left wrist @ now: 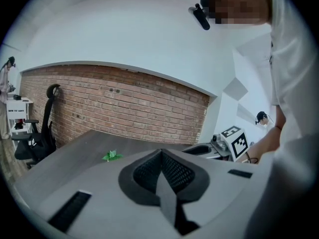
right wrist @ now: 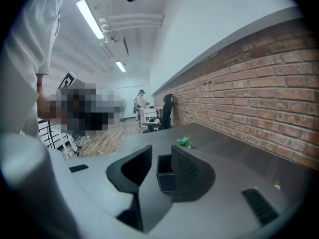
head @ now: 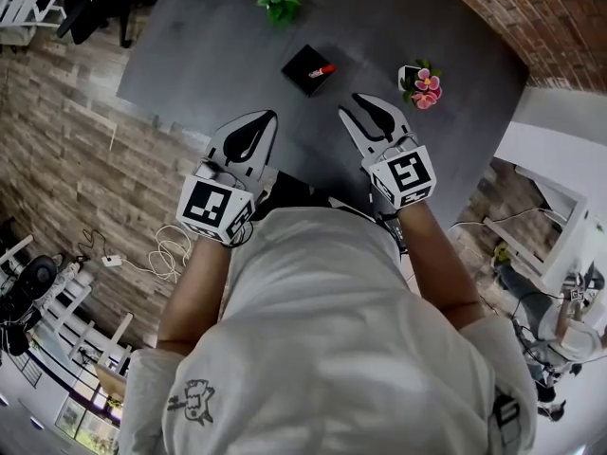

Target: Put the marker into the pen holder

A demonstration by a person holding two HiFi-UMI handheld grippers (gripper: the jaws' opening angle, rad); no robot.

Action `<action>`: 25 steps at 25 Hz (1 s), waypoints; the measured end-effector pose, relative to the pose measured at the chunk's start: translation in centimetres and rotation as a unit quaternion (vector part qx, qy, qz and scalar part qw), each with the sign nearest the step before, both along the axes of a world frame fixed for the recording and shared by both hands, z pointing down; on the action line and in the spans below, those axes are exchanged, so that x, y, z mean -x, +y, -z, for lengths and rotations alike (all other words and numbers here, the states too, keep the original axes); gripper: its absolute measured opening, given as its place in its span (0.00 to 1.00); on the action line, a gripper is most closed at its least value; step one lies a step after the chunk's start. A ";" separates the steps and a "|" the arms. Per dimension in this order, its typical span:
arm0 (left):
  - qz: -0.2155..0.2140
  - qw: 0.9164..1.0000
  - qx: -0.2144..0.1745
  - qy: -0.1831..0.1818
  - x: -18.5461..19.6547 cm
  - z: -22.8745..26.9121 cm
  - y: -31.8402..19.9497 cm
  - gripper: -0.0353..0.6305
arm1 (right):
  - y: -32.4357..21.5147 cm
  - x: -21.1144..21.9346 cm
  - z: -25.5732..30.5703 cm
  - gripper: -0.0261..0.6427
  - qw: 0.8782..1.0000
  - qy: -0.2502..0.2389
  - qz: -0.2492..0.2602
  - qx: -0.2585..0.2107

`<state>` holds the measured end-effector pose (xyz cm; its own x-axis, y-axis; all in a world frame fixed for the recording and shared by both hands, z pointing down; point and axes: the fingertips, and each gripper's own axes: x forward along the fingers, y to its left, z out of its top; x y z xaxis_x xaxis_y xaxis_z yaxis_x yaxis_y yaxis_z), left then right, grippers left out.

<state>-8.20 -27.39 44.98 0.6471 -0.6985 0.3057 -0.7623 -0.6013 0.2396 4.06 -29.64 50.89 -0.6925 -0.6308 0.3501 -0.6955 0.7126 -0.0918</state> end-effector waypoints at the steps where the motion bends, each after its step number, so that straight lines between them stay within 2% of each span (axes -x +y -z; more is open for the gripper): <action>1: 0.000 1.000 -0.003 0.000 -0.3 0.3 0.4 0.07 | 0.4 -0.3 0.4 0.23 1.000 -0.001 0.000 -0.004; 8: -0.002 1.000 -0.028 0.001 -2.1 2.2 3.3 0.07 | 3.2 -1.5 3.8 0.21 0.999 -0.008 0.000 -0.031; 25: 0.016 0.997 -0.079 -0.002 -6.2 5.7 9.9 0.07 | 10.2 -4.9 10.8 0.08 0.994 -0.037 0.022 -0.098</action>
